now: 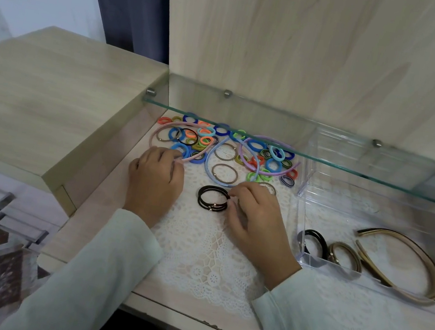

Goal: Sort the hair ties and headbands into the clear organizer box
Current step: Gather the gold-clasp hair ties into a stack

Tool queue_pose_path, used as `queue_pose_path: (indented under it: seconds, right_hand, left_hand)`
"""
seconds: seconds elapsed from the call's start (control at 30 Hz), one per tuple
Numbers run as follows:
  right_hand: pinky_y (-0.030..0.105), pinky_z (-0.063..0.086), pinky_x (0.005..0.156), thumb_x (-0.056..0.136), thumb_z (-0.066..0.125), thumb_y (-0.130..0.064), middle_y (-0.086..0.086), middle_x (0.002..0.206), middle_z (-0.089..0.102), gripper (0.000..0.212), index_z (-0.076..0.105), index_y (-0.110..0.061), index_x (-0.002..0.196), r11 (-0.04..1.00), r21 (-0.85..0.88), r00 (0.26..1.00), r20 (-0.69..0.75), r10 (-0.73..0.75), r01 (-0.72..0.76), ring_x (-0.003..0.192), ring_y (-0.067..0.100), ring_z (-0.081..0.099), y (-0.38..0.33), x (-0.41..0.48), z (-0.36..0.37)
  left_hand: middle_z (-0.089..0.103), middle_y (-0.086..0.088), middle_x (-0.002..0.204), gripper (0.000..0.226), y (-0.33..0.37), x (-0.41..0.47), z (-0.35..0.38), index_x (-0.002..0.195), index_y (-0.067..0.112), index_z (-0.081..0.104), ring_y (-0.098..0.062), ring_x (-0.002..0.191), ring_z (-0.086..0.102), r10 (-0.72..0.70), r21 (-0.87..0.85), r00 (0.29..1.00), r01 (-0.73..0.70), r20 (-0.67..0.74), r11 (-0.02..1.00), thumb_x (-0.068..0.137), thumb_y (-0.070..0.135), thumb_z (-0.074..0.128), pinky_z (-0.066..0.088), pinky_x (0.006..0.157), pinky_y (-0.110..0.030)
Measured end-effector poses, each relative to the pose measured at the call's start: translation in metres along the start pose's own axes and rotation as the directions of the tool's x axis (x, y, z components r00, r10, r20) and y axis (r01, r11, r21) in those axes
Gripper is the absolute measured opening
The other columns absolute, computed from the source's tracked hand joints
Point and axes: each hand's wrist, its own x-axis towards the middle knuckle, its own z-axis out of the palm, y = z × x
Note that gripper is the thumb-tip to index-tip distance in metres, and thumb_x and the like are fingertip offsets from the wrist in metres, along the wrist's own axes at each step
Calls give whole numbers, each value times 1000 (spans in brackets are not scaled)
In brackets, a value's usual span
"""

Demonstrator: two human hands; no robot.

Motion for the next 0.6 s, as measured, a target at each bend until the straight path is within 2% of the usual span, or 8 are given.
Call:
queue_pose_path:
  seconds: [0.1, 0.2, 0.3, 0.43, 0.5, 0.6]
  right_hand:
    - [34, 41, 80, 92, 57, -21, 1, 103, 59, 15, 63, -10, 101, 993, -75, 995, -50, 90, -94, 93, 20, 53, 3, 1, 4]
    - [33, 41, 82, 93, 51, -23, 2, 105, 58, 20, 62, -11, 105, 979, -115, 986, -55, 160, -166, 97, 21, 53, 6, 1, 7]
    - [35, 43, 83, 91, 48, -22, 2, 107, 58, 22, 61, -12, 107, 973, -120, 980, -45, 194, -198, 99, 21, 53, 7, 1, 7]
    - [35, 41, 83, 90, 47, -22, 2, 107, 57, 21, 60, -13, 105, 967, -129, 976, -47, 214, -218, 100, 21, 51, 6, 1, 7]
    - [35, 41, 83, 91, 47, -22, 2, 106, 57, 21, 60, -13, 105, 968, -129, 976, -48, 212, -217, 100, 21, 51, 6, 1, 7]
    - [36, 42, 83, 91, 46, -22, 2, 106, 57, 22, 60, -12, 105, 968, -128, 976, -50, 212, -217, 99, 22, 51, 6, 0, 7]
  left_hand:
    - [68, -9, 98, 42, -1, 5, -1, 108, 13, 68, -32, 91, 61, -47, -55, 999, 47, -10, 997, 86, 30, 37, 48, 75, -41]
    - [68, -11, 96, 41, -2, 13, -2, 111, 13, 67, -35, 91, 60, -58, -5, 998, 58, -2, 998, 87, 32, 40, 49, 75, -42]
    - [66, -16, 93, 49, -3, 30, -7, 116, 10, 64, -39, 87, 58, -35, 41, 998, 32, 61, 999, 90, 35, 31, 50, 73, -45]
    - [64, -23, 106, 31, -4, 62, -12, 120, 9, 63, -42, 94, 59, -54, 10, 988, 53, 142, 999, 97, 13, 43, 48, 78, -43]
    - [65, -23, 108, 31, -5, 73, -13, 116, 8, 68, -39, 96, 60, -43, -10, 985, 46, 166, 999, 94, 2, 47, 46, 82, -39]
    - [63, -19, 102, 30, -10, 85, -14, 108, 12, 73, -34, 90, 60, 29, 15, 971, -33, 239, 999, 91, 0, 51, 45, 78, -36]
